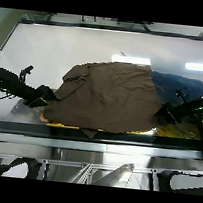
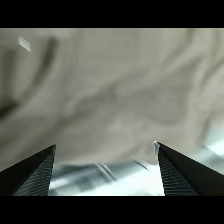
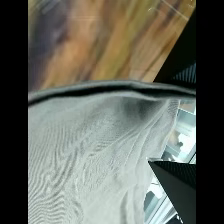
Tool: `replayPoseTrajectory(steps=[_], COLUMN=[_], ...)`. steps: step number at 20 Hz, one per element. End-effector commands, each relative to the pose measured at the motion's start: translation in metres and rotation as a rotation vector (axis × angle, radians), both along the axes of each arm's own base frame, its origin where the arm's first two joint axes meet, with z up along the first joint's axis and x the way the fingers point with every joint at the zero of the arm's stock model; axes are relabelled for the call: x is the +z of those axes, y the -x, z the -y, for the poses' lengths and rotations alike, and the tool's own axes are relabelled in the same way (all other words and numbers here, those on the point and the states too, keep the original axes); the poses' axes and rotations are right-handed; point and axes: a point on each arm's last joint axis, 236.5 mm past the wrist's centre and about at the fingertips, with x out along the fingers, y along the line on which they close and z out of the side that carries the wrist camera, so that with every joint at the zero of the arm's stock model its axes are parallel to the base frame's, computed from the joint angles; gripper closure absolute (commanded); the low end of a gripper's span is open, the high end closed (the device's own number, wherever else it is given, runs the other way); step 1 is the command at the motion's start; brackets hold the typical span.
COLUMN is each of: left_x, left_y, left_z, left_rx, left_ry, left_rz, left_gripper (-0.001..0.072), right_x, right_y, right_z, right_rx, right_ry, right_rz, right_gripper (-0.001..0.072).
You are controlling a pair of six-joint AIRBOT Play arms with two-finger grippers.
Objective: Fold the shirts.
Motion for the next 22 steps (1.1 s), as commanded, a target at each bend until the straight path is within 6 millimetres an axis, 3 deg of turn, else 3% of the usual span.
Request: replayPoseTrajectory(steps=[1, 3, 4, 7, 8, 9, 13, 19, 22], left_x=[-0.003, -0.014, -0.019, -0.022, -0.022, -0.022, -0.027, -0.073, -0.064], left_y=[-0.038, -0.046, -0.039, 0.006, 0.022, 0.037, 0.075, 0.082, 0.083], left_z=[-0.027, -0.018, -0.011, 0.004, 0.007, 0.009, 0.01, -0.002, -0.022], left_rx=[0.019, -0.02, -0.057, -0.155, -0.169, -0.179, -0.067, 0.093, 0.105], left_ry=[-0.145, -0.129, -0.107, -0.022, -0.004, 0.006, -0.011, -0.068, -0.016], left_rz=[0.126, 0.086, 0.029, -0.191, -0.245, -0.278, -0.283, -0.245, -0.279], left_gripper=[0.0014, 0.0014, 0.0014, 0.0015, 0.0015, 0.0015, 0.0014, 0.0014, 0.0014], right_x=[-0.006, -0.006, -0.005, -0.005, -0.005, -0.003, 0.004, 0.006, 0.006], right_y=[-0.008, -0.008, -0.007, -0.006, -0.006, -0.008, -0.019, -0.023, -0.023], right_z=[0.004, 0.004, 0.003, 0.003, 0.003, 0.0, -0.01, -0.012, -0.012], right_rx=[-0.014, -0.016, -0.013, -0.011, -0.007, -0.001, -0.029, -0.037, -0.037], right_ry=[0.032, 0.031, 0.027, 0.024, 0.023, 0.01, -0.043, -0.05, -0.049], right_rz=[0.029, 0.029, 0.026, 0.023, 0.027, 0.043, 0.08, 0.09, 0.09], right_gripper=[0.0168, 0.0168, 0.0168, 0.0171, 0.0255, 0.0291, 0.0279, 0.0279, 0.0279])
